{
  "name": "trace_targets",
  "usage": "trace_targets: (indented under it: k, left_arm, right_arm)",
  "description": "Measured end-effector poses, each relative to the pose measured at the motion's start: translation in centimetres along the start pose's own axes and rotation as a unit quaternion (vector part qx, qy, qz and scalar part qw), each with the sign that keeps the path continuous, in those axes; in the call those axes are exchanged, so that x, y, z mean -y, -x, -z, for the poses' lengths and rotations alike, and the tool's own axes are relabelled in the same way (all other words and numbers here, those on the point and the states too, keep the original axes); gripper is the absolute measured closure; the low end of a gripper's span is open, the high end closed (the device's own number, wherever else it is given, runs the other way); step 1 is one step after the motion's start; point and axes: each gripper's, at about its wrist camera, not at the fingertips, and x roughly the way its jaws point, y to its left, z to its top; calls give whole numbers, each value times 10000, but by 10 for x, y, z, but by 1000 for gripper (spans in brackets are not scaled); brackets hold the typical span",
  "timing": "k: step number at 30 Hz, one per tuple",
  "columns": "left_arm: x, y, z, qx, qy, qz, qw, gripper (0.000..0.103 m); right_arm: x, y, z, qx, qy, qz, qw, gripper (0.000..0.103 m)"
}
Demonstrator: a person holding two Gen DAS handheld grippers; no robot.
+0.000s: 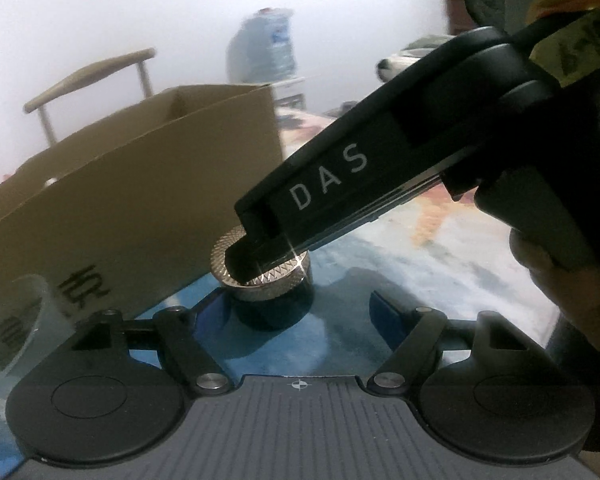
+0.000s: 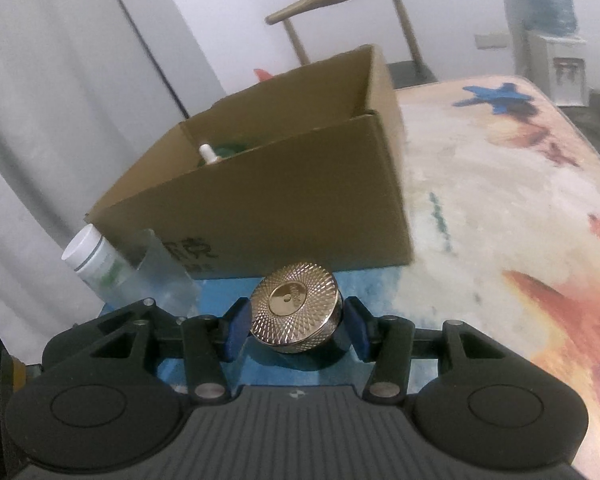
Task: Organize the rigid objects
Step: 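Grasp the gold round jar with the right gripper, then lift the gold jar and carry it toward the box, right gripper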
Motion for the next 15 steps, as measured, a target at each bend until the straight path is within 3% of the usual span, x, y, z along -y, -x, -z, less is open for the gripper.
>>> trace_targets:
  k: [7,15]
  left_arm:
    - [-1,-6,-6,-44,-58,-76,9999,28]
    - [-13,-19,-11,-85,-12,-195,9998,44]
  right_arm:
    - [15,3,2,101,-354,-187,9991,49]
    - [32,-6,2,100,-876,-528,9947,49]
